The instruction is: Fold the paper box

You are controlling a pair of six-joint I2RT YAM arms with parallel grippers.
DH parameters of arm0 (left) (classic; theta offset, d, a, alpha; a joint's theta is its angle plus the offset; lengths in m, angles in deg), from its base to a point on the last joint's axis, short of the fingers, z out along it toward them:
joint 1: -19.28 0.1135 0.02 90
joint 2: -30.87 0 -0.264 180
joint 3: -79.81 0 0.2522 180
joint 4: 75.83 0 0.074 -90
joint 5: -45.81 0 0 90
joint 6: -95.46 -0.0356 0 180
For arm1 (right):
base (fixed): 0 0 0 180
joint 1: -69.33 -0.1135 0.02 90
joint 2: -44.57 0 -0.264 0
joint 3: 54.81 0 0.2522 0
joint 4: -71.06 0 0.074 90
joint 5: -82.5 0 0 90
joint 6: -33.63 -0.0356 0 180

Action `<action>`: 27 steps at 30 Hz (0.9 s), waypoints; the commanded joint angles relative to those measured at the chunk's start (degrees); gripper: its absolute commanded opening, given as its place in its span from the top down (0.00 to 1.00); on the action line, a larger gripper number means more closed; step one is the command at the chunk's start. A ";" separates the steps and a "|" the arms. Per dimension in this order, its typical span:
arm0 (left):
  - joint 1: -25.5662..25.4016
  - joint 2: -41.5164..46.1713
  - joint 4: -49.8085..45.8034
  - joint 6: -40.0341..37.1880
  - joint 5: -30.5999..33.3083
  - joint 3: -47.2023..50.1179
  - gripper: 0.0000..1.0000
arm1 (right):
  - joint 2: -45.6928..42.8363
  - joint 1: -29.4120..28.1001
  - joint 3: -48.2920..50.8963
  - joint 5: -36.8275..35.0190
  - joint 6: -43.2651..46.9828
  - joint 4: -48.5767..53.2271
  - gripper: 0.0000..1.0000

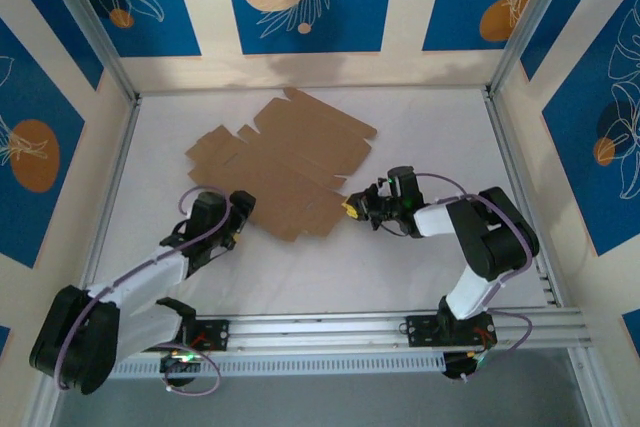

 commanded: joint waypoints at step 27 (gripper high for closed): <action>5.32 -13.45 19.36 -9.99 -2.07 -9.55 0.96 | -21.06 -3.03 4.30 -6.80 4.19 18.85 0.45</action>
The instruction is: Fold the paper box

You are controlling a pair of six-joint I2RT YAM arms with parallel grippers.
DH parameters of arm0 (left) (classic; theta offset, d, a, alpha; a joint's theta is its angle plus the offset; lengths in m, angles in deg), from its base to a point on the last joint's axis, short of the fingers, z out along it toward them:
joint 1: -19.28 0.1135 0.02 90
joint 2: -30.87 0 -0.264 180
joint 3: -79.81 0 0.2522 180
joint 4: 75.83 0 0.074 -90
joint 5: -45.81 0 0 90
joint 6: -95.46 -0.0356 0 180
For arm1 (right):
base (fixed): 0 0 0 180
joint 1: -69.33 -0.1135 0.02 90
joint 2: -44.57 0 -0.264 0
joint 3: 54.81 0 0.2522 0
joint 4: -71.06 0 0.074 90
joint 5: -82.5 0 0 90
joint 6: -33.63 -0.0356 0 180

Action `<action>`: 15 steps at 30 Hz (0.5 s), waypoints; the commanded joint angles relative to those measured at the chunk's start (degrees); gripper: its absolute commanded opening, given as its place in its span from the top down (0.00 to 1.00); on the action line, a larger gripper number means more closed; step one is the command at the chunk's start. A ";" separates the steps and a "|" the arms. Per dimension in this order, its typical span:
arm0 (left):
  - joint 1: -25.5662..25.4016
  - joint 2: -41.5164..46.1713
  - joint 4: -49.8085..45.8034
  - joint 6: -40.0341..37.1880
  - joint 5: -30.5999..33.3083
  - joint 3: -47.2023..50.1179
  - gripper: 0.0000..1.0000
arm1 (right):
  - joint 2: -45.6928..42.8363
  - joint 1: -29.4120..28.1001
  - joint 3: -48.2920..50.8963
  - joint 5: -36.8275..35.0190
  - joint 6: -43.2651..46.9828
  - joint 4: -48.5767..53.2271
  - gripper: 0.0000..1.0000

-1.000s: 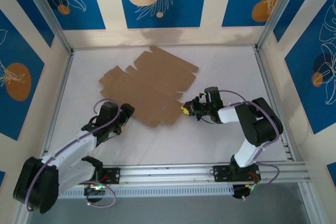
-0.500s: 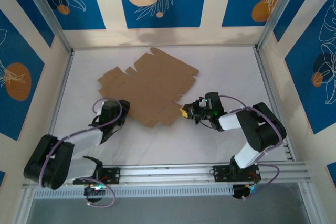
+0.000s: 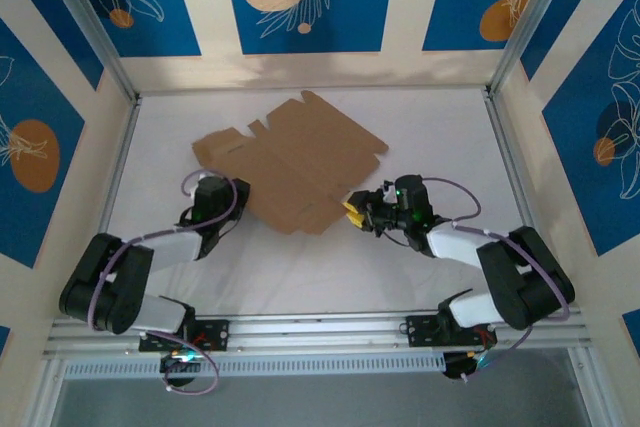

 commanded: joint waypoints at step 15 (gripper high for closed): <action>1.45 -4.46 -54.47 -68.20 -22.94 -52.81 1.00 | -16.01 -2.30 -36.75 -28.19 53.88 59.32 0.24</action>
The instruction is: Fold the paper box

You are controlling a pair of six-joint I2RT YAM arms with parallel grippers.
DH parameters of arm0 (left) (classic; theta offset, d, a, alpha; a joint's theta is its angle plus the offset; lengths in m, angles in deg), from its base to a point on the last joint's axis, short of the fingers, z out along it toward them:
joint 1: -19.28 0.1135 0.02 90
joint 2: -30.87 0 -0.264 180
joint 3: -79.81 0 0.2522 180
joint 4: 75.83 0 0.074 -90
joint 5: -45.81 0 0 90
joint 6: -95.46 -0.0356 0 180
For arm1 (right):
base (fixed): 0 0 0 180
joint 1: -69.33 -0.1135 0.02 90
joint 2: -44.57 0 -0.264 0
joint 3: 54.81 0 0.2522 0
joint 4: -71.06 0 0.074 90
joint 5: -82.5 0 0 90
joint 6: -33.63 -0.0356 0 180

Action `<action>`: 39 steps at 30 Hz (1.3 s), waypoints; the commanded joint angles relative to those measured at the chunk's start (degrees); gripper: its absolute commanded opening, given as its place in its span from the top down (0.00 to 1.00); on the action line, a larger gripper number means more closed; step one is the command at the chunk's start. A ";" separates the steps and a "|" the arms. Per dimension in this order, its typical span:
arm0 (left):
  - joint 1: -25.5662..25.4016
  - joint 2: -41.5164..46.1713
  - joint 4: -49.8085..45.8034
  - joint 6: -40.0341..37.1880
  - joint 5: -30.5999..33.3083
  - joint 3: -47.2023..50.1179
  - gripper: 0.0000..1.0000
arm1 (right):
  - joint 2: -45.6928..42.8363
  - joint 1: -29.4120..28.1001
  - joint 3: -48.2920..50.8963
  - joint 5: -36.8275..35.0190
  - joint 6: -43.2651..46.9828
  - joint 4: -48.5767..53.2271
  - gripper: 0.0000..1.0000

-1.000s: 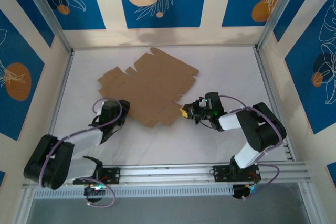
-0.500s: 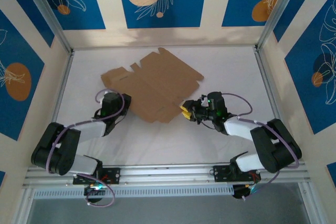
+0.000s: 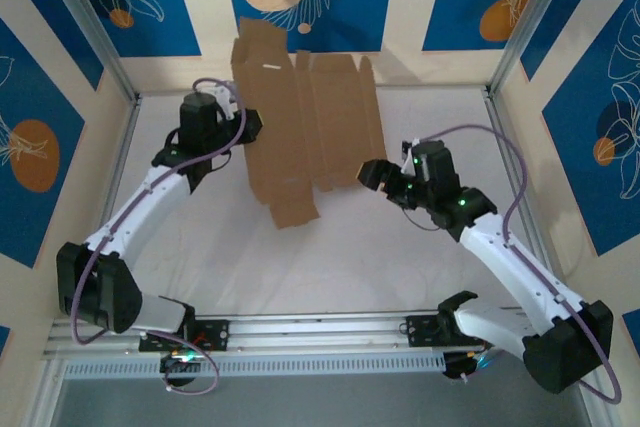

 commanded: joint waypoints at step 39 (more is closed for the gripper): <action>-15.48 -17.60 -26.51 -91.60 14.24 -26.53 1.00 | 10.55 -0.87 -4.74 0.75 94.21 -30.65 0.25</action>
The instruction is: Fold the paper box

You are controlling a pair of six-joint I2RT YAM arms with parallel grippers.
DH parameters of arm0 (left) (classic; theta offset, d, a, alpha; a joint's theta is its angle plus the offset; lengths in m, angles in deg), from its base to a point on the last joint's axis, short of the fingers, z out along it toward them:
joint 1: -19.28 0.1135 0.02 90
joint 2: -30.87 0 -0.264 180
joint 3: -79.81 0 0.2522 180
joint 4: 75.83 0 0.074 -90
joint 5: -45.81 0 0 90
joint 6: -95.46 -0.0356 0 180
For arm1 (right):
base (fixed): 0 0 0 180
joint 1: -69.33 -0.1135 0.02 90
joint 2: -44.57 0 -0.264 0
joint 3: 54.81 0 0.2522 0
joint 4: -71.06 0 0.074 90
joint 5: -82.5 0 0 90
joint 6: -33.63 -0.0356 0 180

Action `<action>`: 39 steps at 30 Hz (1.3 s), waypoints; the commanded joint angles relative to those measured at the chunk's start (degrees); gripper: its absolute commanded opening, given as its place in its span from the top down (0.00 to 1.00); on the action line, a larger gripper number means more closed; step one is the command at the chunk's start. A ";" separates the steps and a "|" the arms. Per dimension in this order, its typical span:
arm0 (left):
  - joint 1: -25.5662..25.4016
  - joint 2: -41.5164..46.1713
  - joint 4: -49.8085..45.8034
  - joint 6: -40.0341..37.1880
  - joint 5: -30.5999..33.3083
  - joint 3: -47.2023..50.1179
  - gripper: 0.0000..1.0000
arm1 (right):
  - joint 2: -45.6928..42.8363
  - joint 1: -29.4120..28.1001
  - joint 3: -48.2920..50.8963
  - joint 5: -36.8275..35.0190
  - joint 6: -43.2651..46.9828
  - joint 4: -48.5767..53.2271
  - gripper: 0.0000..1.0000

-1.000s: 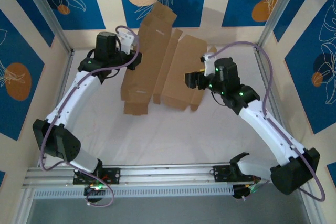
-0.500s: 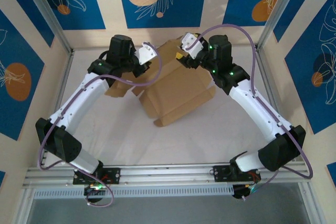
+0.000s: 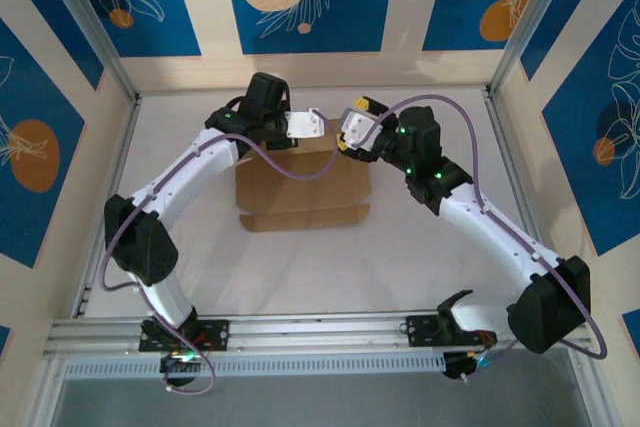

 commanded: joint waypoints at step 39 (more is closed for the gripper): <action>2.09 10.56 -5.48 -3.16 -5.17 6.79 0.78 | 5.23 0.94 -8.19 10.16 10.31 18.96 0.95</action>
